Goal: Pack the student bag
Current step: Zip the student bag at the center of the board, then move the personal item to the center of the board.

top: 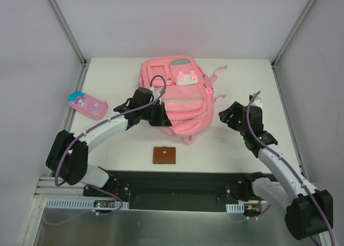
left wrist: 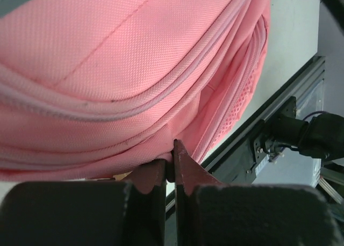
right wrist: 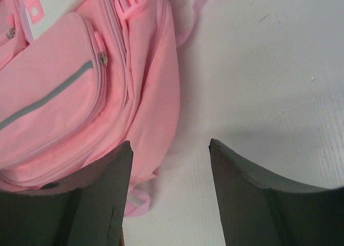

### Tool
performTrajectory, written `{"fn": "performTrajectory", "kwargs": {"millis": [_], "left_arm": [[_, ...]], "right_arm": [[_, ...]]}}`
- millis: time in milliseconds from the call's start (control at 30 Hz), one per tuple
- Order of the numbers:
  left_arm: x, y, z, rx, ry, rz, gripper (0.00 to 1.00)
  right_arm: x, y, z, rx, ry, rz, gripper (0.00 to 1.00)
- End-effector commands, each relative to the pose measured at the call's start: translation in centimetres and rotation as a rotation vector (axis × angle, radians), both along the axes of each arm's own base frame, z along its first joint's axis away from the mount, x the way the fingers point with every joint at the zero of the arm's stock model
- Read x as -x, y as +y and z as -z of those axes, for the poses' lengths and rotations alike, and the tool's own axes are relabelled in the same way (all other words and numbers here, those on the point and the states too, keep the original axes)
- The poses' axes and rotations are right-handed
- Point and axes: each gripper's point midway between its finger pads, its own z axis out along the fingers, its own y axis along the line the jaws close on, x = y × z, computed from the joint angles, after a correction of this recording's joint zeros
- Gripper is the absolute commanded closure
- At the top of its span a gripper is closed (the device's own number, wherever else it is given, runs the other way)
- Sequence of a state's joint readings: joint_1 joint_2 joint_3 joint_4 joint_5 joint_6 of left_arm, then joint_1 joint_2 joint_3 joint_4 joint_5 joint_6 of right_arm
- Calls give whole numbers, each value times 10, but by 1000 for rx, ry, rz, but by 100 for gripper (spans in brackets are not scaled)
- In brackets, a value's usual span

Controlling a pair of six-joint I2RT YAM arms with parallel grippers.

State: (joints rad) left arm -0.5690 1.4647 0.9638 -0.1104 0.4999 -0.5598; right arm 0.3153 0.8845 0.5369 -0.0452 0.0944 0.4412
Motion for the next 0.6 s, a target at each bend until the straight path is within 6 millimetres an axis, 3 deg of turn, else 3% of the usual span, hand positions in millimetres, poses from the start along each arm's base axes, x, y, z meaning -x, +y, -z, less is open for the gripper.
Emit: {"fn": "performTrajectory", "kwargs": {"millis": [0,133,167,233,300,400,467,567], "left_arm": [[9,14,-33,32,-139,-8,100],[-10,43,-40,35,-155,-112,100],[-23,57,-44,55,-144,-163,100],[-32,63,-56,76,-157,-156,100],[-46,80,-62,65,-182,-208,100],[-56,83,-80,85,-216,-197,100],[-61,81,-89,93,-227,-192,100],[-70,85,-94,65,-248,-221,100]], "right_arm": [[-15,6,-26,3,-42,-63,39],[-22,11,-27,-15,-31,-99,39],[-21,15,-27,-26,-27,-124,39],[-24,29,-37,-49,-80,-206,43],[-12,55,-42,-127,-94,-353,45],[16,89,-41,-186,-107,-522,42],[41,108,-20,-168,-33,-561,37],[77,130,9,-153,66,-608,36]]}}
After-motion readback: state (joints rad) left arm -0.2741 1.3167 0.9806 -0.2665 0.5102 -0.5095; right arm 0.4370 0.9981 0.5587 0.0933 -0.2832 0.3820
